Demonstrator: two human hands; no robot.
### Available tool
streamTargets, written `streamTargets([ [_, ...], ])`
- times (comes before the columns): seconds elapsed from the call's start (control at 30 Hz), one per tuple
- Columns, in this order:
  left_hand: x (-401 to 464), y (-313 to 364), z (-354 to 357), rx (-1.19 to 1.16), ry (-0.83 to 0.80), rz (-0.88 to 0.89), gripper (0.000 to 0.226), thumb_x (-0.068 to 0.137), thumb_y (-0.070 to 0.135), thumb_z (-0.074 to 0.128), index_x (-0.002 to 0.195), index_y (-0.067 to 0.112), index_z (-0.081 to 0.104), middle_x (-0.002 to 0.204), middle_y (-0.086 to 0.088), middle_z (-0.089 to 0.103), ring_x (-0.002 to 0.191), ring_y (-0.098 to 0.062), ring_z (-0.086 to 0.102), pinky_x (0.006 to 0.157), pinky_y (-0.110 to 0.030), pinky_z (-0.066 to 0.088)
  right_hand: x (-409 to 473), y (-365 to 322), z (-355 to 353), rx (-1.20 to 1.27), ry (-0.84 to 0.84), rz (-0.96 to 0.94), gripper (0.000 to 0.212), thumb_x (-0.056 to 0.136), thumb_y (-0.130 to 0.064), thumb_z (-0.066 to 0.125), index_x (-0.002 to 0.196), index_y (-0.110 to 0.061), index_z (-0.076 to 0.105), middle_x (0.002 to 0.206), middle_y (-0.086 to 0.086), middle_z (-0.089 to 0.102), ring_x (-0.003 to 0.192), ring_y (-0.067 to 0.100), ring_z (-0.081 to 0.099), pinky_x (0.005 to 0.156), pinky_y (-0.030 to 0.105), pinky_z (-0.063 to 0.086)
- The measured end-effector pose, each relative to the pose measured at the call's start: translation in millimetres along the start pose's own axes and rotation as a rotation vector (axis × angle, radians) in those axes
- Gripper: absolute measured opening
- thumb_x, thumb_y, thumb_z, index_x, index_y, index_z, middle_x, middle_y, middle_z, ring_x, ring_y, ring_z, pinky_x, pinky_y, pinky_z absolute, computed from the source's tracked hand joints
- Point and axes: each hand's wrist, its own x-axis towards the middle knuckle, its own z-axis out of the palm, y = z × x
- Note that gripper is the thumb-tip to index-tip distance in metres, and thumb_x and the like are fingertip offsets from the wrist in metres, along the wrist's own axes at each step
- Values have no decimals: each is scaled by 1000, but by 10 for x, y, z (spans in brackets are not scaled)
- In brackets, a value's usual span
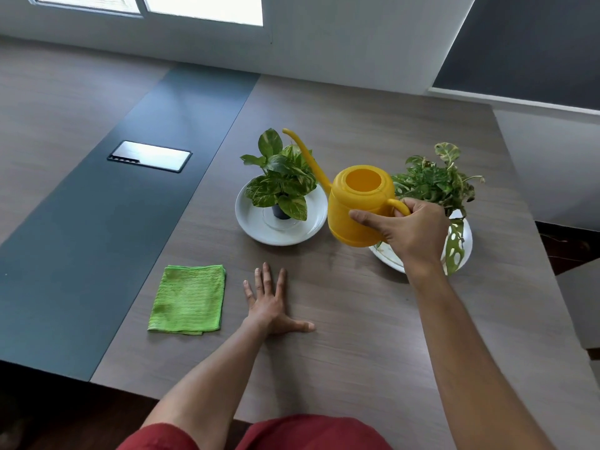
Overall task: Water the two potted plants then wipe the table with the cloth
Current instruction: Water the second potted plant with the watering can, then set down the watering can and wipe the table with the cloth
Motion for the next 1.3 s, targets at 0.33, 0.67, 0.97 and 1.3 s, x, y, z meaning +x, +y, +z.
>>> streamTargets([
  [0.33,-117,194,111,-39,202,74,136,64,96,50,162,16,0,166,-18,-18,153,-31,-22,124,-50,-11,-290,487,-288,95,43,75,69,43,-57,91,52,-2,51,49,-1,47,49,12,38,46,31,39],
  [0.67,-316,917,471,18,201,293,122,78,86,49,161,9,5,168,-16,-11,154,-27,-17,125,-40,-10,-703,1053,-844,105,136,237,76,37,-61,90,62,4,59,54,7,57,53,10,43,48,37,48],
  [0.97,-392,1778,801,110,129,479,123,77,86,49,160,8,4,167,-17,-14,154,-27,-19,124,-37,-12,-1109,1688,-1564,55,250,401,70,41,-62,88,71,-3,69,61,2,68,57,12,58,61,41,59],
  [1.3,-550,2664,1193,183,33,574,127,75,85,54,160,6,3,167,-17,-15,154,-27,-19,125,-38,-11,-1532,2559,-2203,41,324,536,69,45,-63,87,53,-6,49,50,4,55,48,14,42,50,35,37],
])
